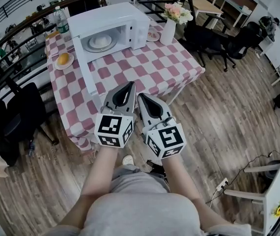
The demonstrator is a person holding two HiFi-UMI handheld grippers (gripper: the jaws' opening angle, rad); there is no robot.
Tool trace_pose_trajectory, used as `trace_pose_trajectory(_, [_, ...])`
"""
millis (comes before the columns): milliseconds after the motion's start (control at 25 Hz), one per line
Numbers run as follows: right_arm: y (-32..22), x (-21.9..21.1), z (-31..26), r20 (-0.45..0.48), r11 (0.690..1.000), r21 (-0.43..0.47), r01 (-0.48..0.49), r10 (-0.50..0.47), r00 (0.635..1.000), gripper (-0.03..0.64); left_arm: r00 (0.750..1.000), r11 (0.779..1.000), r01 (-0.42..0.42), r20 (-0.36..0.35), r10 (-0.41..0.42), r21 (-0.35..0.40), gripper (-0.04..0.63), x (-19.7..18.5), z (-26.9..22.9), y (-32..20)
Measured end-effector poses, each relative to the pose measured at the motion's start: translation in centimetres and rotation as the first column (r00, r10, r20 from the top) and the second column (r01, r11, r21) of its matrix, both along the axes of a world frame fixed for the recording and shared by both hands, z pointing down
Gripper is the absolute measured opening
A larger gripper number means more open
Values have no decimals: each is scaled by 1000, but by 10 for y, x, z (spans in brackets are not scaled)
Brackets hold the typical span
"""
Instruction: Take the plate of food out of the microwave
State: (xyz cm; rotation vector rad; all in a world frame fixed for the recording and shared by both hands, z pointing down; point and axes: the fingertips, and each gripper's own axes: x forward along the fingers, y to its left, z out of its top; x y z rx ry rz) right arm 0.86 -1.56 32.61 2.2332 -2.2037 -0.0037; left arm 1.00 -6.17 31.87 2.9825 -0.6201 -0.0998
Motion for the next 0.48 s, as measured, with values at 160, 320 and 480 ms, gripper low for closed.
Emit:
trace_pose_trajectory(160, [-16, 19, 6, 22, 1000, -2, -12, 12, 1000, 23, 1000, 1000, 13, 9, -13, -4, 2, 12, 5, -18])
trace_pose_trajectory(320, [-28, 28, 10, 39, 1000, -4, -12, 12, 999, 23, 1000, 1000, 22, 19, -22, -8, 2, 18, 10, -29])
trace_pose_trajectory(480, [-43, 33, 13, 49, 1000, -4, -9, 9, 999, 23, 1000, 1000, 19, 24, -18, -4, 2, 23, 11, -38])
